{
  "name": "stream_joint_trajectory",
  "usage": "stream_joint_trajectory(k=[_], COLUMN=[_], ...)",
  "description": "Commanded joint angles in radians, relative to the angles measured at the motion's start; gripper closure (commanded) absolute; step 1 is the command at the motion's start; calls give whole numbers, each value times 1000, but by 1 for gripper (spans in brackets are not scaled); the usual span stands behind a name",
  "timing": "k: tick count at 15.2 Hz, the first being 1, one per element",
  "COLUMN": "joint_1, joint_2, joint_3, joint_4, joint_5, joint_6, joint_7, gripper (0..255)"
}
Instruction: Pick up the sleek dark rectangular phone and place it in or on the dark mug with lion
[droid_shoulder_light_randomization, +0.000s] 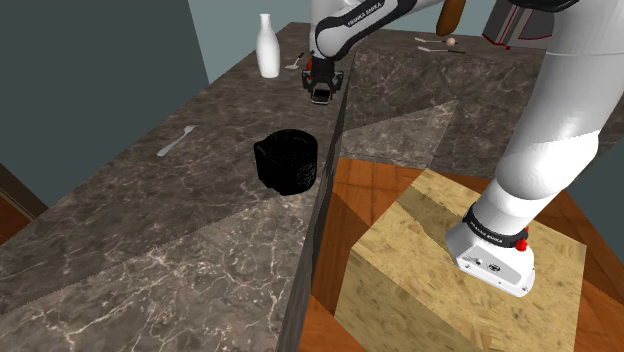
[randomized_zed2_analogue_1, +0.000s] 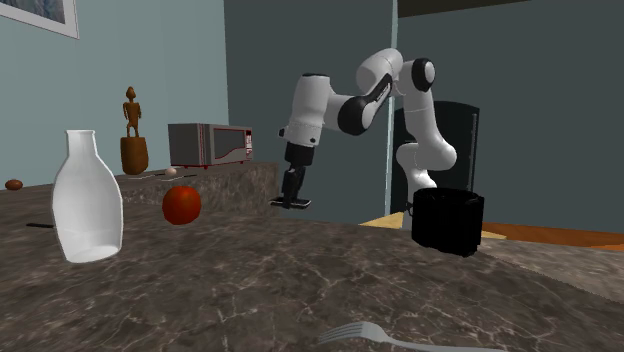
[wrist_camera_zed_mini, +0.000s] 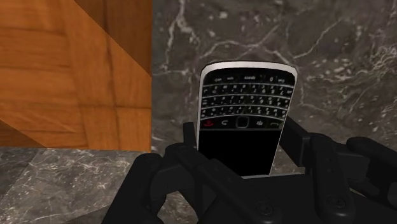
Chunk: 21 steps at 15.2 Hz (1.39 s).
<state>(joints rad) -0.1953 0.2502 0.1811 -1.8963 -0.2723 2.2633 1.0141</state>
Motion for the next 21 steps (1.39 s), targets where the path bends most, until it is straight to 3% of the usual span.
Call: stream_joint_trajectory(k=[1,21], joint_1=[-1,-2], joint_2=[-12,-85], joint_3=[2,14], joint_4=[10,184], joint_5=[7,54], joint_6=[-22,-262], joint_7=[-7,-68], gripper=[255,255])
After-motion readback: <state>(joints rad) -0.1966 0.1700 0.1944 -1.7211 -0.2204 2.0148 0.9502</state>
